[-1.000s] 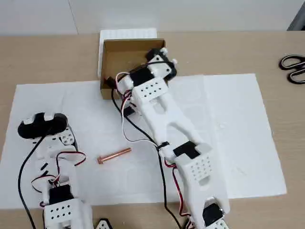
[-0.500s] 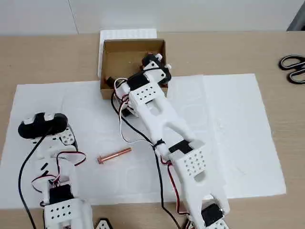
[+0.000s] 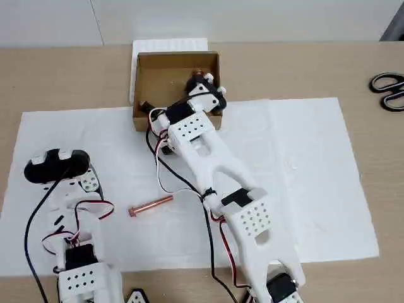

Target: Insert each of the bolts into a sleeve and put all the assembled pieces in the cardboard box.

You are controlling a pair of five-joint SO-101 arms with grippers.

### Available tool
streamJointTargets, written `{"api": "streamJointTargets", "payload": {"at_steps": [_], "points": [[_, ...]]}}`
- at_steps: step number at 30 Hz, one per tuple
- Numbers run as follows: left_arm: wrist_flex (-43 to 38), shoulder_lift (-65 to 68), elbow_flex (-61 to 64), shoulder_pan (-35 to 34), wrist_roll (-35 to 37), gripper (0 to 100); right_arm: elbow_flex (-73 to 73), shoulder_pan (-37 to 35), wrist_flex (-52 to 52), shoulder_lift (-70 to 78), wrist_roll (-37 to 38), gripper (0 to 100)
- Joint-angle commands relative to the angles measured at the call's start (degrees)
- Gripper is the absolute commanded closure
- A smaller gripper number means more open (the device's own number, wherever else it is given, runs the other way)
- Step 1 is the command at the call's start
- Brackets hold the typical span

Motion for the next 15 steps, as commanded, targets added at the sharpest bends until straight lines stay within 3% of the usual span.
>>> {"api": "streamJointTargets", "payload": {"at_steps": [1, 15], "points": [[0.09, -0.79, -2.86, 0.09, 0.18, 99, -0.35, -3.21, -1.01, 2.51, -0.62, 97.5], [0.09, -0.79, -2.86, 0.09, 0.18, 99, -0.79, 0.22, 9.19, -7.60, -0.18, 99.5]]}}
